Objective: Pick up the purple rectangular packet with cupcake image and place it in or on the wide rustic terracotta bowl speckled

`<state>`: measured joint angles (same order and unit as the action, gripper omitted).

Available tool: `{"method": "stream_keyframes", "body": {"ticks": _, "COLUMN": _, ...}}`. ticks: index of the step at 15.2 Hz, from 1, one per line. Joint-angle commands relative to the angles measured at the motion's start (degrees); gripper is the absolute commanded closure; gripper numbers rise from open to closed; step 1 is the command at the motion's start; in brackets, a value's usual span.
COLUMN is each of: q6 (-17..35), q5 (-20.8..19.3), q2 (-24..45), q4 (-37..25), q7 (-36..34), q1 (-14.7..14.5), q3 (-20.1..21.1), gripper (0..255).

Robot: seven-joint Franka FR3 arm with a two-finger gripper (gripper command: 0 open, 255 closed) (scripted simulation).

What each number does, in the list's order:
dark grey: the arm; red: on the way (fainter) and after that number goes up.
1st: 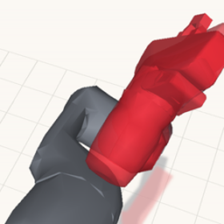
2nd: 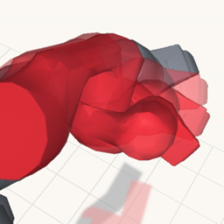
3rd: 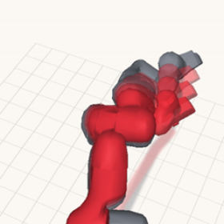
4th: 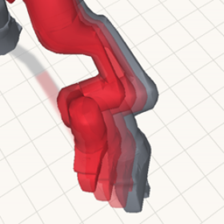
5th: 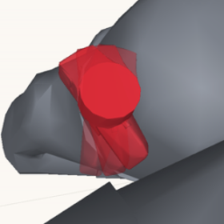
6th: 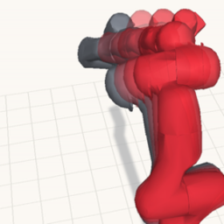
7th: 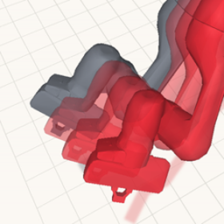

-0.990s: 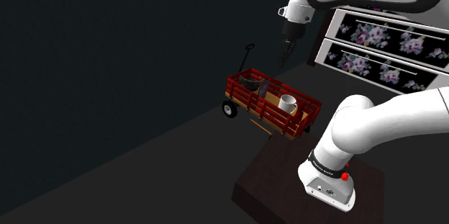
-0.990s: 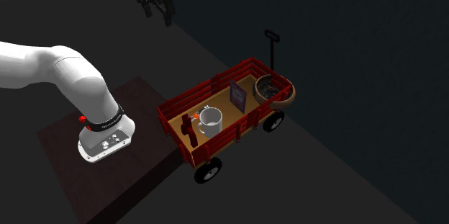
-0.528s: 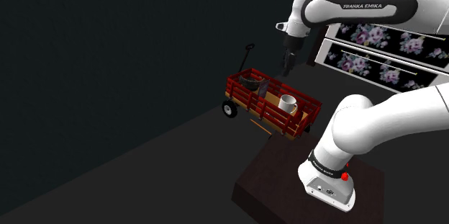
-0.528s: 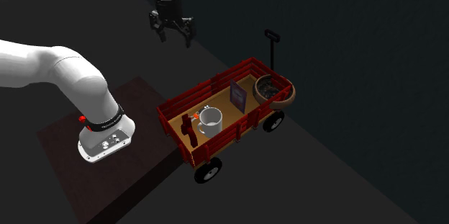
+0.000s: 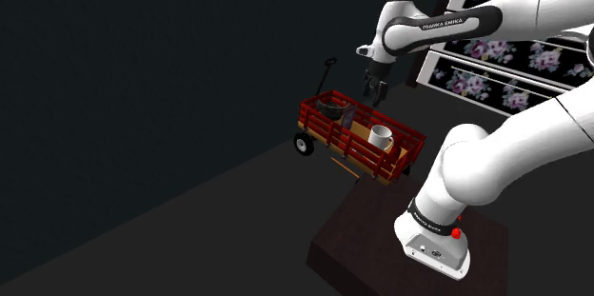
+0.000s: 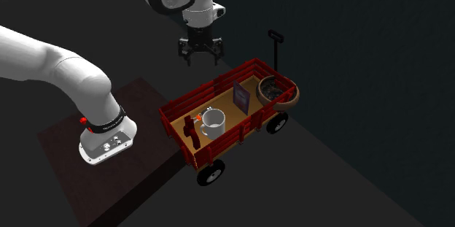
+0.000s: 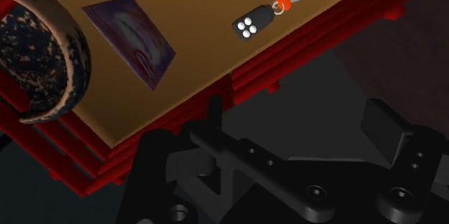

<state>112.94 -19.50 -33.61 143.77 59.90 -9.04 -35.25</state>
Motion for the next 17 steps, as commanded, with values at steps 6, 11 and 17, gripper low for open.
{"method": "stream_keyframes", "body": {"ticks": 6, "q6": 12.14, "q5": 3.08, "q2": 16.25, "q4": -5.64, "q7": 24.63, "q1": -9.69, "q3": -14.13, "gripper": 0}}
{"method": "stream_keyframes", "body": {"ticks": 11, "q6": 19.66, "q5": 19.36, "q2": 34.33, "q4": -11.75, "q7": 49.49, "q1": -18.12, "q3": -23.74, "gripper": 0}}
{"method": "stream_keyframes", "body": {"ticks": 17, "q6": 23.14, "q5": 29.07, "q2": 42.52, "q4": -12.60, "q7": 58.96, "q1": -15.44, "q3": -21.11, "gripper": 0}}
